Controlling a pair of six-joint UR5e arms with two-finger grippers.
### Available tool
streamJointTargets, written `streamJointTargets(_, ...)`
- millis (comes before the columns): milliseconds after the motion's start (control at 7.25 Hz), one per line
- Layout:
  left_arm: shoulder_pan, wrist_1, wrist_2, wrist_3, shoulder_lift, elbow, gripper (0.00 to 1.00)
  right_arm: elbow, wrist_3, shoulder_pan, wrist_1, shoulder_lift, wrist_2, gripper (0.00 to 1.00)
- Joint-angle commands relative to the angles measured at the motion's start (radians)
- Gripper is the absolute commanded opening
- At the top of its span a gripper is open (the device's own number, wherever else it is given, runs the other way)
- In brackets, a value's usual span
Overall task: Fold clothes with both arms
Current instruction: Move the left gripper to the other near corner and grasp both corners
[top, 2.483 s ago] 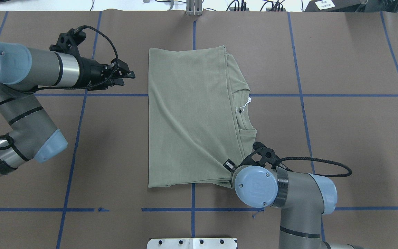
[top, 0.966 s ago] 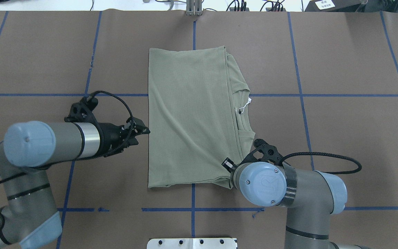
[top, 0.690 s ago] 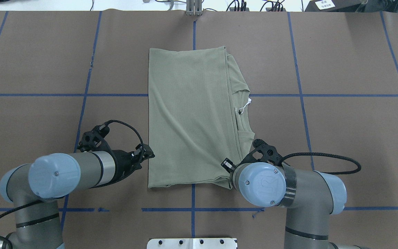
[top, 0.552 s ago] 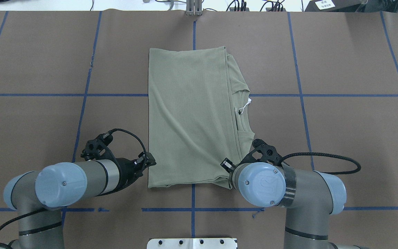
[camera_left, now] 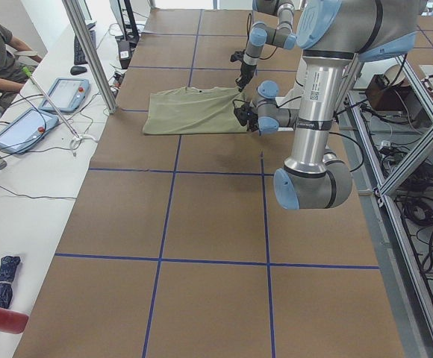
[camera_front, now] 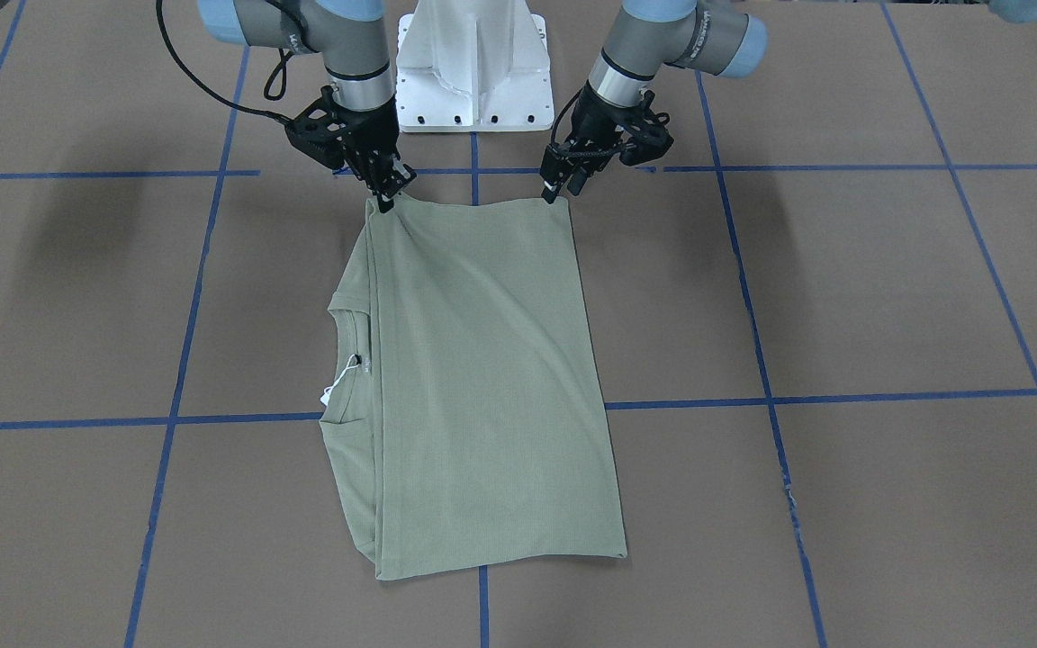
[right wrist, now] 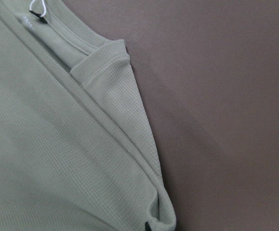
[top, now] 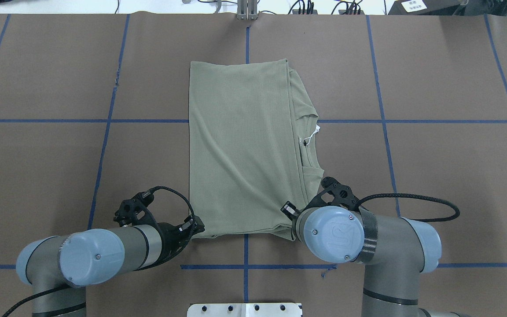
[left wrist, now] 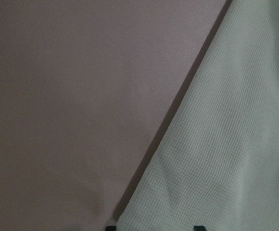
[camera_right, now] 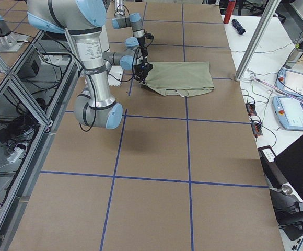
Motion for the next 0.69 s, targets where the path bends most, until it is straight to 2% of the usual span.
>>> streamJointTargets(0,0.004,0.002,0.0,0.001,-0.01,0.012,0.61,0.002,0.0,-0.001,-0.001,-0.001,0.002,0.0)
streamJointTargets(552,0.001,0.003,0.028,0.003,-0.013,0.035,0.61,0.002,0.0,0.0,-0.001,-0.001,0.002,0.0)
